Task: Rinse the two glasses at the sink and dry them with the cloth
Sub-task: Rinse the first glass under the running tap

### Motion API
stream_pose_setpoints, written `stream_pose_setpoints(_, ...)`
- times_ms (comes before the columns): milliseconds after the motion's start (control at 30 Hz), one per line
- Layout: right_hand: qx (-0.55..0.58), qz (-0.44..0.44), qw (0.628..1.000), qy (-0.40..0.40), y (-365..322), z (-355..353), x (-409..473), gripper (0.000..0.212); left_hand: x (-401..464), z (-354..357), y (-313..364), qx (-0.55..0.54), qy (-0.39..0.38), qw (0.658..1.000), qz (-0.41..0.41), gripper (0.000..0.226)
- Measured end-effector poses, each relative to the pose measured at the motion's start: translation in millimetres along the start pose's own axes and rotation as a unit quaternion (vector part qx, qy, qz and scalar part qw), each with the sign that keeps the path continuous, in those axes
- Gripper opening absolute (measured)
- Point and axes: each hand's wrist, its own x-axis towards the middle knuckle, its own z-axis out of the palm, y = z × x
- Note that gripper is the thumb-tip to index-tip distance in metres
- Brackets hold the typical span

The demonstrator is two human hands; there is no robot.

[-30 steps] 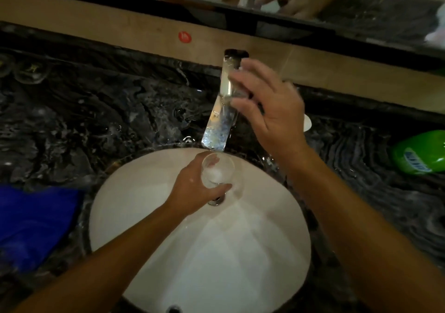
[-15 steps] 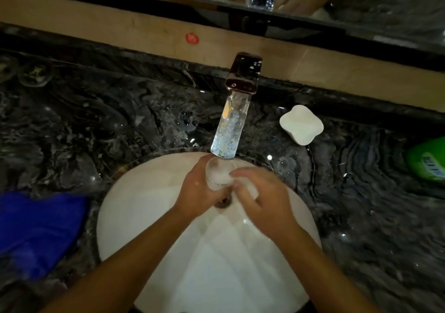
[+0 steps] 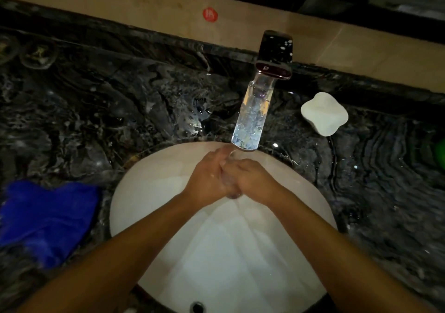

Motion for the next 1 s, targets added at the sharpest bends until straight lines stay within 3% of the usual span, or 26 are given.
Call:
stream_pose_setpoints(100,-0.001,-0.014,0.998,0.063,0,5,2,0.033,-4,4,-2,0.006,0.008,1.0,-0.022,0.08)
stream_pose_setpoints(167,0.043,-0.03,0.989,0.137,4,9,6,0.033,-5,5,1,-0.05,0.013,0.997,-0.053,0.069)
stream_pose_setpoints(300,0.134,-0.017,0.974,0.184,8,9,9,0.031,-10,0,0,-0.171,0.051,0.982,-0.06,0.068)
stream_pose_setpoints(400,0.25,0.027,0.943,0.217,4,4,7,0.033,-12,-11,0,-0.352,0.078,0.922,-0.139,0.035)
stream_pose_setpoints(467,0.276,0.073,0.938,0.194,-2,8,4,0.03,-10,-13,6,-0.446,0.026,0.866,-0.224,0.034)
stream_pose_setpoints(533,0.218,0.071,0.959,0.165,-1,25,2,0.022,-8,-13,14,-0.434,0.004,0.857,-0.277,0.037)
stream_pose_setpoints(600,0.088,-0.016,0.982,0.164,13,44,-2,0.015,-8,-12,22,-0.416,0.001,0.858,-0.302,0.042)
stream_pose_setpoints(700,-0.018,-0.121,0.978,0.171,33,47,-1,0.029,-6,-11,19,-0.434,-0.029,0.839,-0.326,0.054)
stream_pose_setpoints(800,-0.096,-0.21,0.958,0.169,43,34,-4,0.037,-7,-15,19,-0.493,-0.067,0.787,-0.366,0.042)
stream_pose_setpoints(867,-0.084,-0.225,0.95,0.202,46,32,-4,0.043,-5,-14,27,-0.484,-0.06,0.793,-0.366,0.044)
stream_pose_setpoints(1000,0.095,-0.071,0.96,0.255,29,32,6,0.052,0,6,34,-0.352,0.105,0.879,-0.305,0.032)
